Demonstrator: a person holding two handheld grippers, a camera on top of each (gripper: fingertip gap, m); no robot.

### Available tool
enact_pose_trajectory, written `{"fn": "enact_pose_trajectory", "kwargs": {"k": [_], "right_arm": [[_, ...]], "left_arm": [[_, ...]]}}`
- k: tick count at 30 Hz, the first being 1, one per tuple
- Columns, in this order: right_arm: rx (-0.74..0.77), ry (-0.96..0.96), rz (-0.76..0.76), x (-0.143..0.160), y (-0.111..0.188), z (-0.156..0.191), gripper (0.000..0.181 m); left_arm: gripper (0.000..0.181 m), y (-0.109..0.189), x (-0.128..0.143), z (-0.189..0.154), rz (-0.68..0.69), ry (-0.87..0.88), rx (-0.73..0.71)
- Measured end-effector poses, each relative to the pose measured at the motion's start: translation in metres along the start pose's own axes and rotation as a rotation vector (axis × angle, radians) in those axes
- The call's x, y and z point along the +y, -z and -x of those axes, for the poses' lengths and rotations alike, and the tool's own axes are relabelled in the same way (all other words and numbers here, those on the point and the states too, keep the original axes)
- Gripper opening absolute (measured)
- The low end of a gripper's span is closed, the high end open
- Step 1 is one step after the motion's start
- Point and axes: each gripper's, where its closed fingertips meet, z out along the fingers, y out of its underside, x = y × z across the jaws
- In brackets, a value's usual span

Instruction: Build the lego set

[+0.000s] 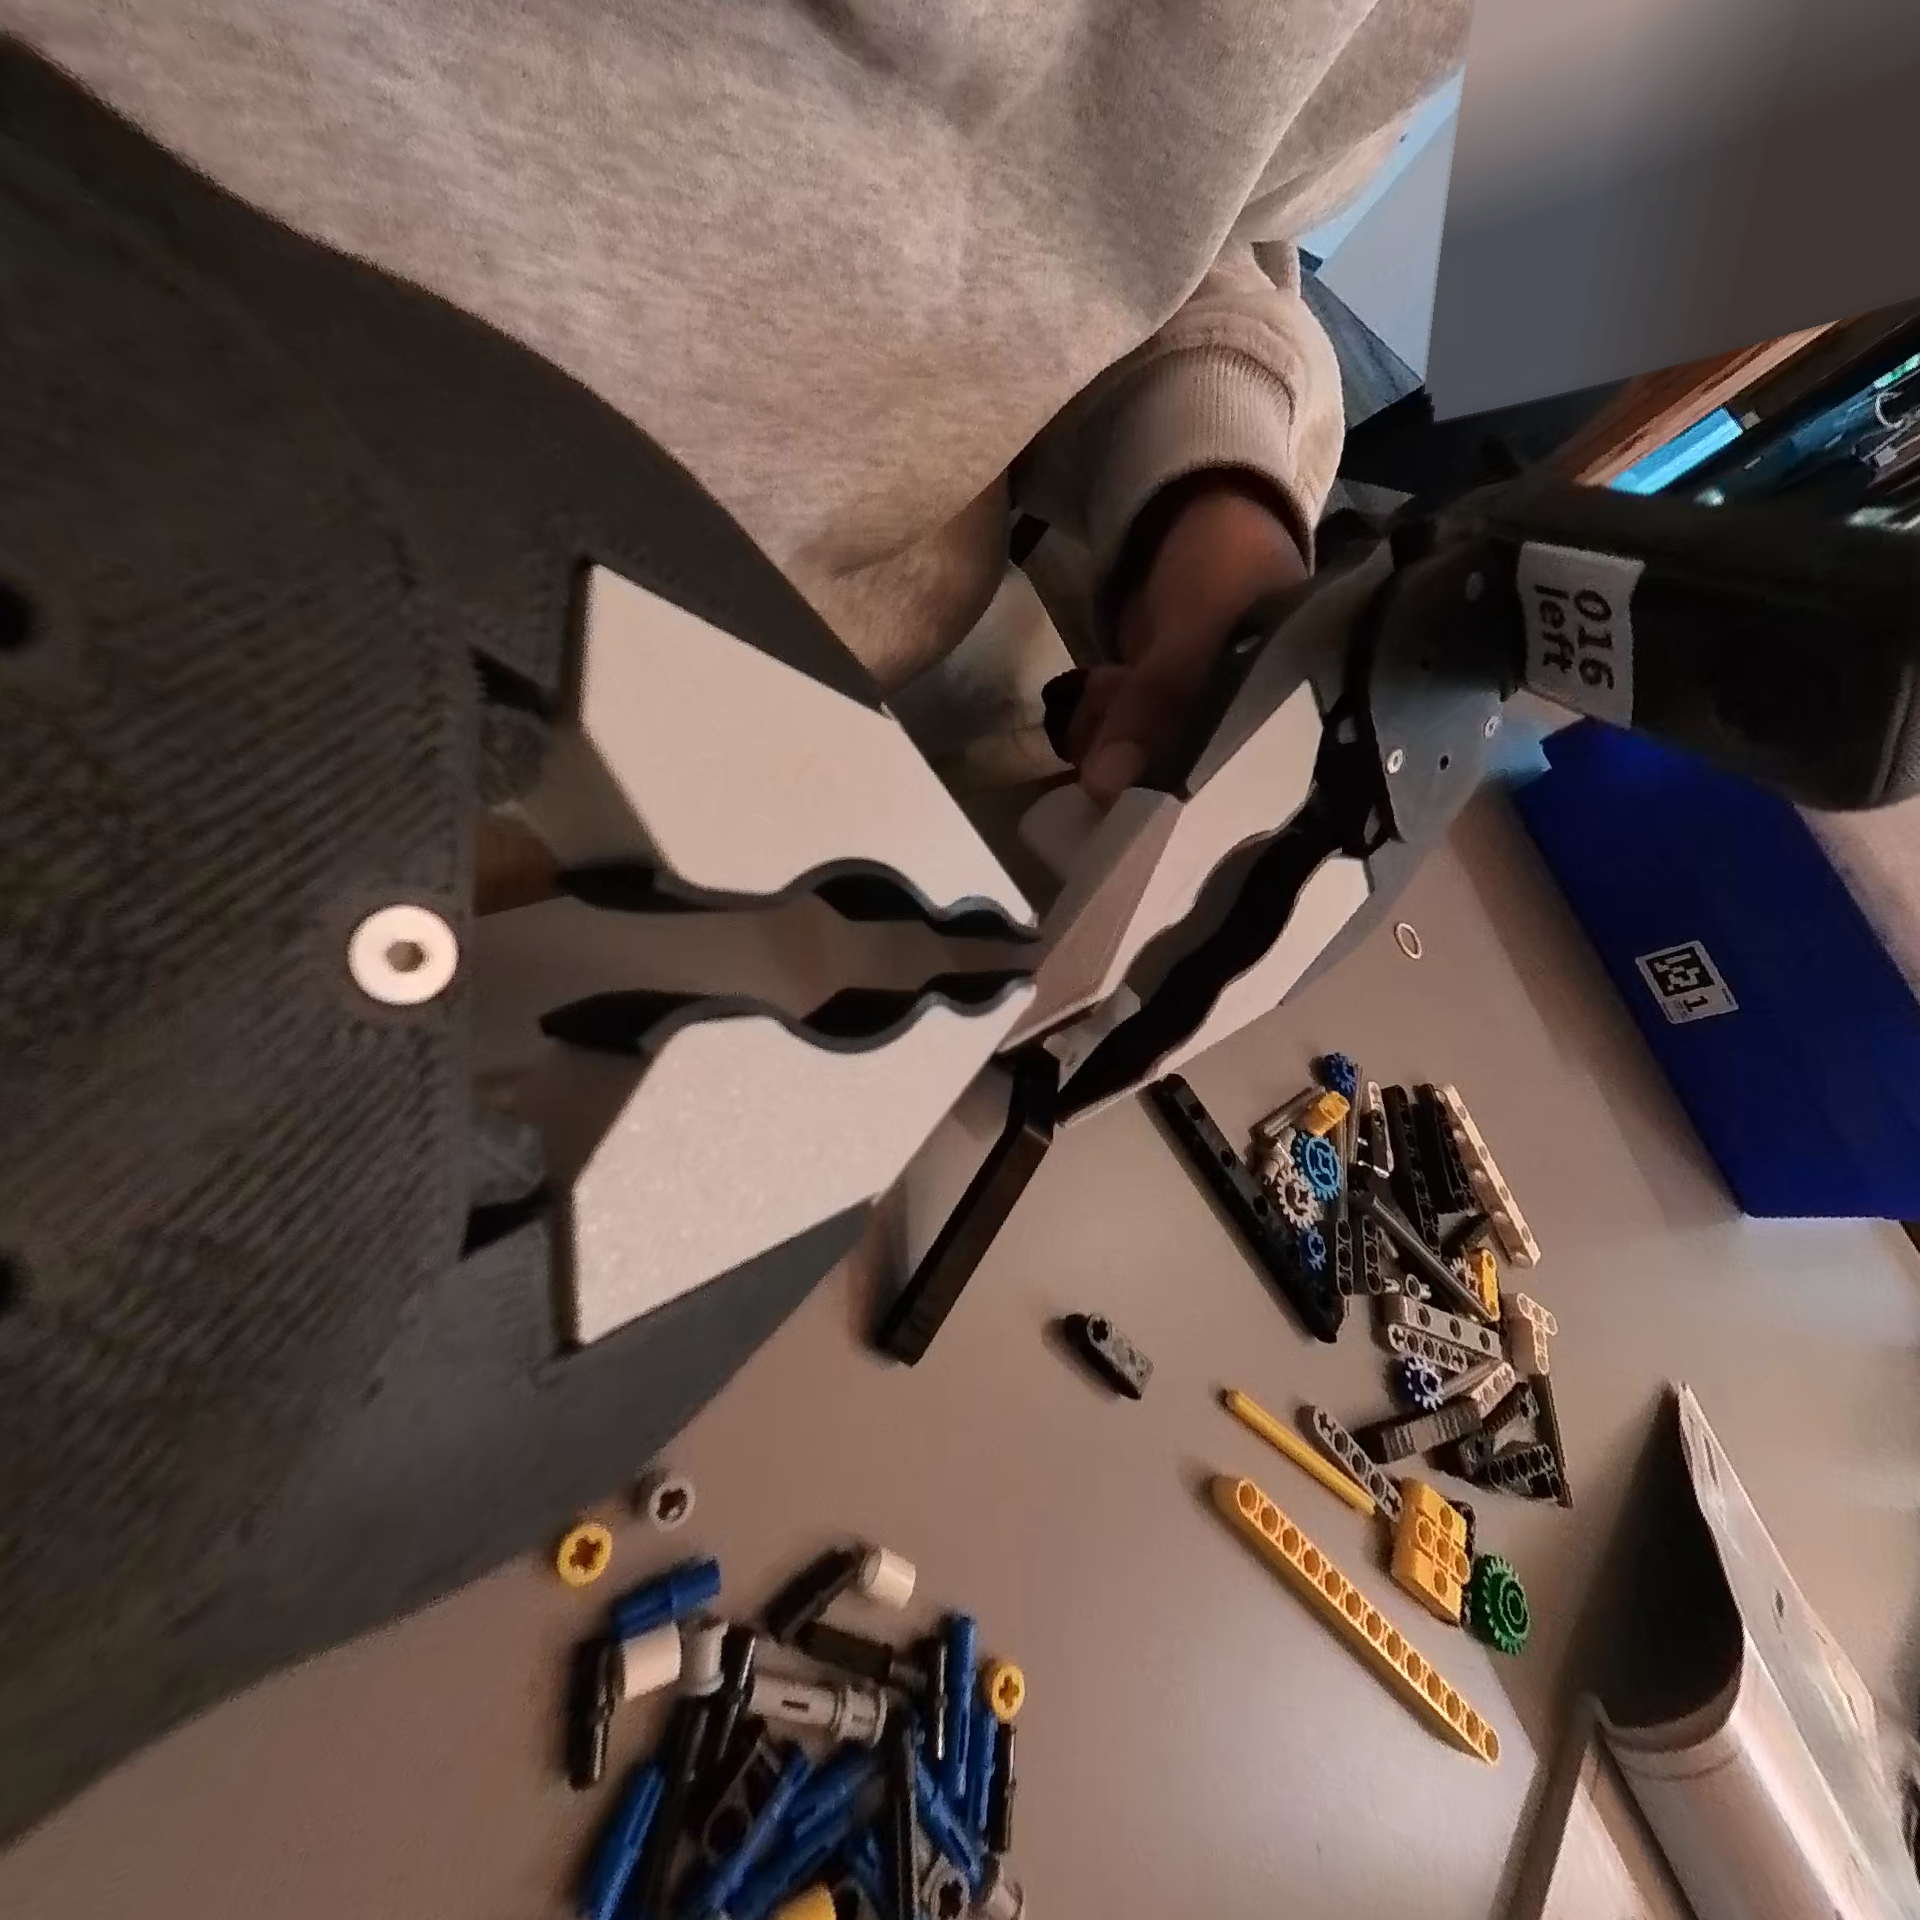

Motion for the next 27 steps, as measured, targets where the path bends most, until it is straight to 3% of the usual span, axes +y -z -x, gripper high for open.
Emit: {"fn": "enact_pose_trajectory", "kwargs": {"k": [10, 14, 19, 22, 27], "right_arm": [[0.003, 0.038, -0.065, -0.009, 0.007, 0.003, 0.000], [0.204, 0.179, -0.215, -0.038, 0.043, -0.019, 0.000], [0.486, 0.162, -0.289, -0.043, 0.079, -0.067, 0.000], [0.628, 0.199, -0.347, -0.050, 0.096, -0.082, 0.000], [0.705, 0.185, -0.341, -0.046, 0.098, -0.097, 0.000]], "left_arm": [[0.042, 0.015, -0.016, 0.001, -0.074, 0.039, 0.083], [0.043, 0.037, -0.036, 0.029, -0.179, 0.018, -0.018], [0.037, 0.057, -0.053, 0.054, -0.291, -0.035, -0.161], [0.036, 0.056, -0.053, 0.059, -0.285, -0.042, -0.217], [0.037, 0.049, -0.049, 0.062, -0.229, -0.089, -0.288]]}}
